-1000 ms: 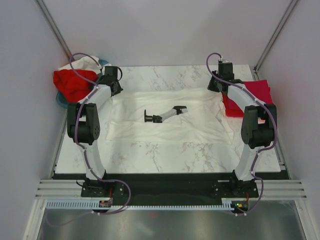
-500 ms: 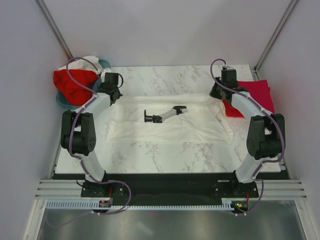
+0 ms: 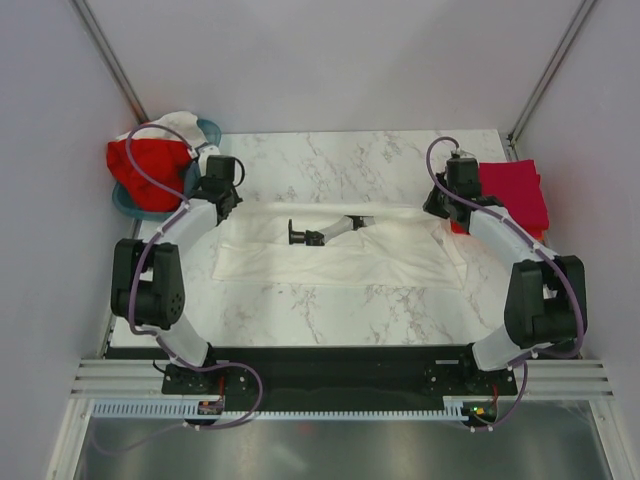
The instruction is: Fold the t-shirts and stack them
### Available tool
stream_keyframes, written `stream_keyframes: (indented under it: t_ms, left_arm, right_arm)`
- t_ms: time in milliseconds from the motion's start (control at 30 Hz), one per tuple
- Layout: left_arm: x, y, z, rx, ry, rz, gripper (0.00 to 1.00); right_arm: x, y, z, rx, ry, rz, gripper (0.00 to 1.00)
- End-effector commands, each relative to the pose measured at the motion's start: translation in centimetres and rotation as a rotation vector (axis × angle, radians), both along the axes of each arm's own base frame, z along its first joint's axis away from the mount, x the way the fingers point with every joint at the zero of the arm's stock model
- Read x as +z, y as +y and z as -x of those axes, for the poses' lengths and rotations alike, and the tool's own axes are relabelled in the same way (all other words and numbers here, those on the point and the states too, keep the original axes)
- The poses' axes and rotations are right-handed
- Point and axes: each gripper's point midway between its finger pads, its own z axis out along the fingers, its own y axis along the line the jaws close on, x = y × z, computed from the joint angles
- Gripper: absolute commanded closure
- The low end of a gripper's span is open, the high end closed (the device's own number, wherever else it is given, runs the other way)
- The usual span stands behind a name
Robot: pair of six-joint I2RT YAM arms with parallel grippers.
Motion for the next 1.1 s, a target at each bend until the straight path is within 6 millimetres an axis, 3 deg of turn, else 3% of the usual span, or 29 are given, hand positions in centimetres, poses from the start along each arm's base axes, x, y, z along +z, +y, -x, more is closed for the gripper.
stream_keyframes:
  t_ms: [0,133,367,433,467,500,567,633,700,800,867,900,933,967,1000,1067]
  left_arm:
    - [2.5,1.0,0.2,0.037,-0.084,-0.035,0.98]
    - [1.4,0.8,1.4,0.042,-0.064,-0.003,0.98]
    - [-2.8,0.6,4.6,0.085,0.016,0.045,0.98]
    - [-3.8,0.6,5.6,0.098,0.043,0.056,0.95]
    - [-3.9,0.7,5.8,0.107,0.044,0.056,0.86]
    - [-3.8,0.8,6.3,0.115,0.038,0.061,0.76]
    - [-3.1,1.1,6.7,0.138,0.010,0.066,0.44]
    - [-1.3,1.2,6.9,0.135,-0.038,0.069,0.37]
    - [0.6,0.7,6.6,0.093,-0.081,0.080,0.36]
    - [2.4,-1.7,5.9,-0.010,-0.109,0.133,0.37]
    - [3.0,-4.0,5.5,-0.096,-0.110,0.176,0.37]
    - [3.7,-5.7,5.1,-0.140,-0.119,0.185,0.37]
    - [3.4,-7.0,4.9,-0.176,-0.104,0.203,0.37]
    - [3.3,-8.1,4.8,-0.211,-0.095,0.216,0.37]
    - [3.9,-10.0,4.5,-0.254,-0.102,0.241,0.38]
    - [3.5,-12.0,3.6,-0.302,-0.080,0.266,0.38]
  right_arm:
    - [1.3,-0.5,0.2,-0.045,-0.053,0.001,1.00]
    - [0.0,-0.6,1.7,-0.070,-0.035,0.001,1.00]
    - [-2.1,-0.6,4.5,-0.122,-0.045,-0.019,1.00]
    - [-3.6,-0.1,5.7,-0.114,-0.026,-0.013,0.85]
    - [-3.4,0.0,5.7,-0.122,-0.041,-0.014,0.77]
    - [-4.0,0.0,6.3,-0.130,-0.033,-0.009,0.60]
    - [-3.3,-0.1,6.3,-0.145,-0.075,0.008,0.48]
    - [-2.6,-0.1,6.2,-0.146,-0.097,0.012,0.39]
    - [-1.5,-0.2,5.5,-0.144,-0.117,0.021,0.37]
    - [-0.7,0.3,4.1,-0.129,-0.121,0.019,0.38]
    - [-1.1,0.7,3.3,-0.115,-0.103,0.018,0.39]
    - [-0.3,1.5,2.4,-0.088,-0.116,0.001,0.39]
    - [-0.5,1.8,1.9,-0.073,-0.106,0.002,0.40]
    - [-1.9,2.0,1.6,-0.068,-0.058,0.012,0.41]
    - [-1.4,2.6,0.7,-0.048,-0.063,-0.005,0.43]
    - [-2.2,3.6,-0.2,-0.010,-0.037,-0.022,0.44]
